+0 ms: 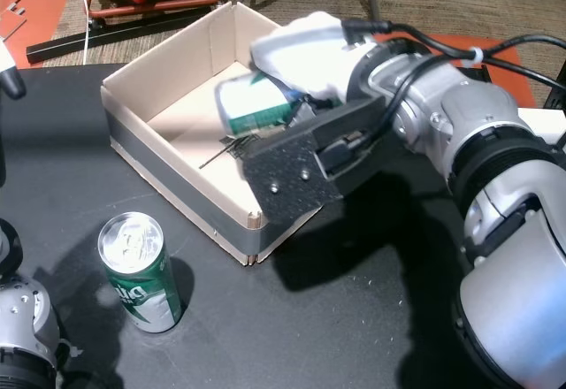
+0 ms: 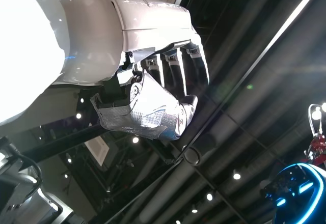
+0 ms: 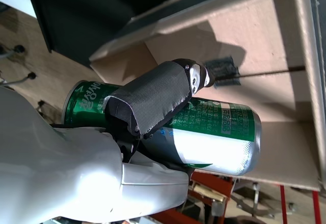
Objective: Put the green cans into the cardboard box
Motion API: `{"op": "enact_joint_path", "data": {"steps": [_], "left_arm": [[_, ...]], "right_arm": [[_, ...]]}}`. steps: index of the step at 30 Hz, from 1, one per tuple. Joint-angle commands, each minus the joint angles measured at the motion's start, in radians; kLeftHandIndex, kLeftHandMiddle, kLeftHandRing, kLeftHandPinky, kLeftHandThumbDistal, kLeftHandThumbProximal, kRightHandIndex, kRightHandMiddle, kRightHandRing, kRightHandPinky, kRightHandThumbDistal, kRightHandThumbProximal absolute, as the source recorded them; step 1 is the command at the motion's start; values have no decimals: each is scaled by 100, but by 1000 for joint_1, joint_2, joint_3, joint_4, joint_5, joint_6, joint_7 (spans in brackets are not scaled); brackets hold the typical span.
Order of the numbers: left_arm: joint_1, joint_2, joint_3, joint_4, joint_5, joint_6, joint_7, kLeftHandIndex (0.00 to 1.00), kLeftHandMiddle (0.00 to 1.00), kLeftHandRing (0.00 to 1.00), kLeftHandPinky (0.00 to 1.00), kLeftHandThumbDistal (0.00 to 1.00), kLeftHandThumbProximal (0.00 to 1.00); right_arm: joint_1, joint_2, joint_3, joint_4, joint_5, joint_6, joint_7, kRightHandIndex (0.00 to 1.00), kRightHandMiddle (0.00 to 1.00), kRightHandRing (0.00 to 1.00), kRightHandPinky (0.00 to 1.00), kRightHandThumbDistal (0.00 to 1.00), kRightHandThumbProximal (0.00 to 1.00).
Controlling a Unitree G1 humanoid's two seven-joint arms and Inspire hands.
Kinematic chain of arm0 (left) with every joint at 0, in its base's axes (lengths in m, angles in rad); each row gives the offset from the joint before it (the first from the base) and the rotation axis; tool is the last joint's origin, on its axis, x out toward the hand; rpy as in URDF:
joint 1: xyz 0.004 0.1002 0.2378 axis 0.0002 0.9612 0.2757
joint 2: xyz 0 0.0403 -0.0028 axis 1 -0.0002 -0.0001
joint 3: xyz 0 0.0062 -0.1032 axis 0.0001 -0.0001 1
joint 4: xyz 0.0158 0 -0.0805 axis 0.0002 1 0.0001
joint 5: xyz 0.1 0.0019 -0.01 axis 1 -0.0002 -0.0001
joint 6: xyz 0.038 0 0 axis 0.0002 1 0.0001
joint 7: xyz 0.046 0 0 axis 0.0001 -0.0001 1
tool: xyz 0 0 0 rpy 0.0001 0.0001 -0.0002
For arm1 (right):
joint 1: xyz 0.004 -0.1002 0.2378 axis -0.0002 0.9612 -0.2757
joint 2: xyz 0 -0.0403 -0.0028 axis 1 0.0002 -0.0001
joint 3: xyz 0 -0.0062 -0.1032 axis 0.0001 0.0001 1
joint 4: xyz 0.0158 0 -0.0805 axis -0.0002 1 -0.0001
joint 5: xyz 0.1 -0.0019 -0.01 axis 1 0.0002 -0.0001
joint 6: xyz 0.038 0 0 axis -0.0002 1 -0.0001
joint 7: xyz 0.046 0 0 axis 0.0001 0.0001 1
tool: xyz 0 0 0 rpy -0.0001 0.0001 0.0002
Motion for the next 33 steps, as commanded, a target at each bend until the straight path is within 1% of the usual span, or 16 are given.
{"op": "enact_joint_path", "data": {"steps": [1, 4, 6, 7, 8, 10, 12, 13, 15, 18, 23, 25, 27, 29, 31, 33], "left_arm": [[9, -15, -1, -2, 4, -3, -8, 34, 46, 51, 64, 31, 7], [23, 7, -28, -20, 7, 28, -8, 38, 51, 56, 67, 24, 8], [26, 24, -29, -18, 17, 41, -8, 37, 49, 53, 64, 37, 10], [35, 35, -33, -24, 29, 55, -8, 38, 50, 54, 64, 36, 10], [31, 16, -19, -29, 10, 54, -8, 35, 47, 51, 63, 38, 4], [26, -4, -12, -32, -2, 38, -8, 36, 48, 53, 64, 31, 8], [24, -3, -18, -34, 4, 29, -8, 37, 50, 54, 65, 32, 7], [21, -5, -21, -34, -3, 26, -8, 40, 53, 56, 68, 29, 3], [15, -3, -21, -26, -10, 18, -8, 38, 51, 56, 68, 29, 6], [22, -2, -17, -31, -3, 12, -8, 38, 50, 54, 64, 37, 9], [17, 2, -23, -35, -7, 1, -8, 37, 48, 51, 61, 35, 2], [18, -1, -34, -43, -15, 15, -8, 41, 51, 54, 67, 30, 1], [25, 1, -37, -39, -17, 21, -8, 39, 51, 55, 67, 32, 0], [38, 13, -32, -41, 3, 19, -8, 36, 48, 51, 62, 34, 4], [45, 21, -46, -62, 4, 35, -8, 39, 51, 54, 65, 31, 8], [21, 2, -31, -49, -18, -2, -8, 36, 46, 51, 65, 30, 4]], "right_arm": [[-27, 10, 1, -7, 3, -10, -23, 9, 13, 17, 21, 51, 0], [-28, 16, 12, -7, -9, -17, -43, 7, 11, 16, 21, 56, 0], [-28, 19, 18, -7, -9, -22, -51, 10, 15, 20, 24, 60, 0], [-28, 20, 19, -6, -8, -23, -53, 10, 15, 19, 24, 61, 0], [-27, 21, 26, -6, -13, -25, -61, 9, 14, 18, 23, 60, 0], [-27, 23, 36, -5, -21, -29, -71, 8, 13, 19, 24, 57, 0], [-26, 26, 44, -4, -31, -31, -81, 1, 7, 14, 22, 52, 0], [-26, 27, 47, -4, -35, -31, -86, 0, 6, 12, 21, 52, 0], [-23, 29, 46, -2, -33, -34, -89, 0, 3, 11, 19, 45, 0], [-21, 32, 44, 0, -29, -35, -84, 2, 6, 13, 20, 46, 0], [-18, 34, 41, 0, -24, -38, -80, 2, 7, 15, 23, 45, 0], [-15, 35, 40, 1, -23, -39, -84, 6, 11, 19, 26, 45, 0], [-12, 35, 36, 1, -19, -41, -86, 5, 10, 20, 28, 43, 0], [-9, 35, 32, 2, -15, -41, -87, 3, 9, 20, 29, 40, 0], [-8, 36, 27, 2, -11, -39, -78, 3, 10, 20, 29, 39, 0], [-7, 35, 22, 4, -9, -39, -69, 6, 12, 21, 27, 43, 0]]}}
